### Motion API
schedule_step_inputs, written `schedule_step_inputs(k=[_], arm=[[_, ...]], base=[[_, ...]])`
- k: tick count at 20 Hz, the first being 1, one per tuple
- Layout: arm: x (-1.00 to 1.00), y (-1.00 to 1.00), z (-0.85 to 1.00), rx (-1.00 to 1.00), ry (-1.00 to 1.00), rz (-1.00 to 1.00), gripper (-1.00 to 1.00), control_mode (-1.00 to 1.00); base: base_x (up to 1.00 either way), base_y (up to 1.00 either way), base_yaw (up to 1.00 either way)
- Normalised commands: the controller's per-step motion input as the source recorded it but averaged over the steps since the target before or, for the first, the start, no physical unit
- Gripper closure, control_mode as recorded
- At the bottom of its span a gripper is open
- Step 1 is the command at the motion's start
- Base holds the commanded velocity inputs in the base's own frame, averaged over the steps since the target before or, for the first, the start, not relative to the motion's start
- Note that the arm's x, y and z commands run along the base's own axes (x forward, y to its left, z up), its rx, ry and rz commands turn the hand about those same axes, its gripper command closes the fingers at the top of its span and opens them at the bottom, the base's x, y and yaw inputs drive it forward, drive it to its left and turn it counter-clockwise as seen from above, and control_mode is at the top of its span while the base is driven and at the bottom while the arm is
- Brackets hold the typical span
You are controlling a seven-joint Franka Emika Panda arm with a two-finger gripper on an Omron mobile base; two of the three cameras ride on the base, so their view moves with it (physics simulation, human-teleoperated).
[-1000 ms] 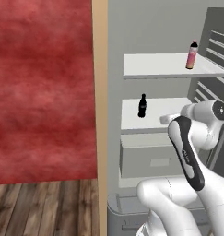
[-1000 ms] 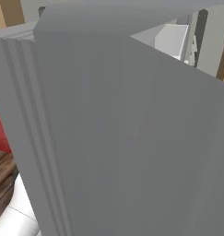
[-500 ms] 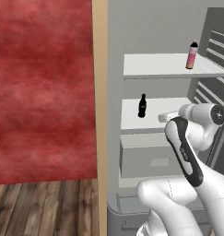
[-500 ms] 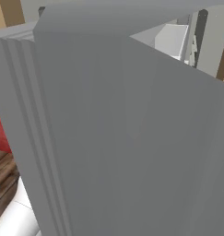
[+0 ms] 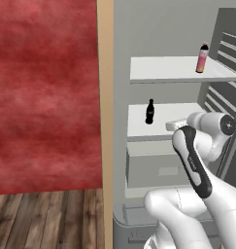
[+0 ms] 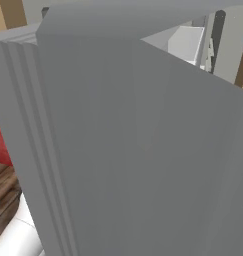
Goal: Open the fridge, grab two sodas, and place both sodas inside the bowl with ice on the dining counter.
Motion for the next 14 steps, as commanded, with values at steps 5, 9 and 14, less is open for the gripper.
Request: schedule_step_inputs(k=[5,9,14], arm=[[0.24,0.00,0.00,0.00,0.00,0.00,-1.00,-1.00],[0.42,0.00,0.00,0.00,0.00,0.00,-1.00,-1.00],[0.44,0.00,0.00,0.00,0.00,0.00,-1.00,-1.00]], base=[[0.00,0.00,0.00],[0.00,0.00,0.00],[0.00,0.00,0.00]])
